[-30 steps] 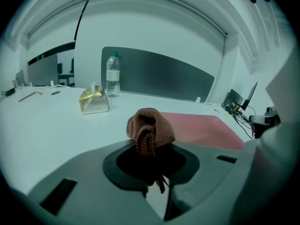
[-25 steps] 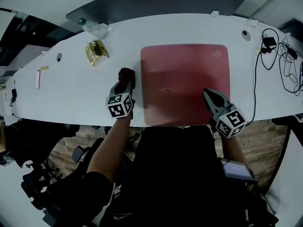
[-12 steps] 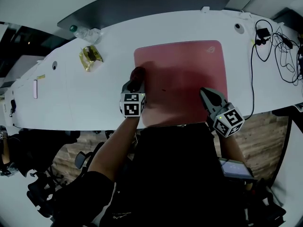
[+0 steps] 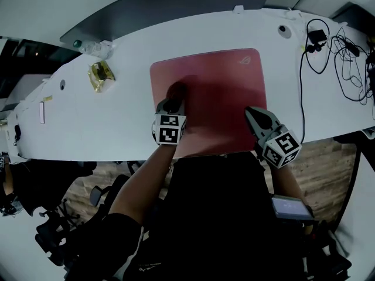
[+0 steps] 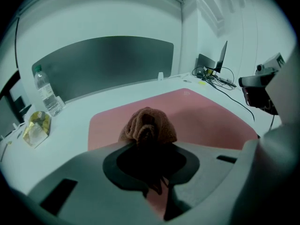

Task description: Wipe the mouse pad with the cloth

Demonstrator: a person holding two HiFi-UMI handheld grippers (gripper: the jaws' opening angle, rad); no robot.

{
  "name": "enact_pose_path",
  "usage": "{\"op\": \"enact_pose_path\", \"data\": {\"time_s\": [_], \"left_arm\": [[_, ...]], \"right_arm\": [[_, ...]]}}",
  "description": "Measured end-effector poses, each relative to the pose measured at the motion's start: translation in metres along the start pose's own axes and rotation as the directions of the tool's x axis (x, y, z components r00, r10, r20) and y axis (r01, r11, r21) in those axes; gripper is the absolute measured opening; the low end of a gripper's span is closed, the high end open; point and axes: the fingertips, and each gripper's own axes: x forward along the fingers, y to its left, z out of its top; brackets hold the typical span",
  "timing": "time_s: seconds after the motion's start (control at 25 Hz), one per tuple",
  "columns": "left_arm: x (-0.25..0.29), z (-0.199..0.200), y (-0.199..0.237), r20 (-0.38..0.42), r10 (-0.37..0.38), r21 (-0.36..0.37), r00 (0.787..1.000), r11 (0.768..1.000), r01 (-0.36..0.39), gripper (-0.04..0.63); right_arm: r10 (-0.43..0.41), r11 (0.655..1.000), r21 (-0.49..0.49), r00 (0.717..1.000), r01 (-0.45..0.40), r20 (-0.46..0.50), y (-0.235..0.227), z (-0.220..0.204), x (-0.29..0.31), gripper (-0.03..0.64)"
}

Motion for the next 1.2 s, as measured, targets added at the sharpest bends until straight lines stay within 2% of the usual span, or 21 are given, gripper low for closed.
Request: {"op": "enact_pose_path", "data": {"time_s": [0.24,0.6,0.92,1.2], "left_arm": [[0.012,0.016,-0.034,-0.006,0.002,-0.004,1.0,1.0,-0.002,0.083],[0.033,0.044,-0.091,0.01,-0.051,-0.027,0.999,0.998,0.051,0.083],[0.053,0.07,-0.131,0.012,-0.049,-0.039,0.999,0.998,0.05,0.083],[0.071,0.095,-0.177,0.017,-0.092,-0.049,0.996,0.994,0.093,0.083]], "right_arm": [[0.011,1.0,0.007,1.0,-0.011,-0.009,-0.027,0.001,-0.021,0.023],[0.02,1.0,0.018,1.0,-0.019,-0.016,-0.062,0.0,-0.046,0.023],[0.062,0.998,0.02,0.998,-0.062,-0.002,-0.083,-0.001,-0.061,0.023],[0.091,0.995,0.028,0.996,-0.091,0.001,-0.102,0.004,-0.072,0.023]]}}
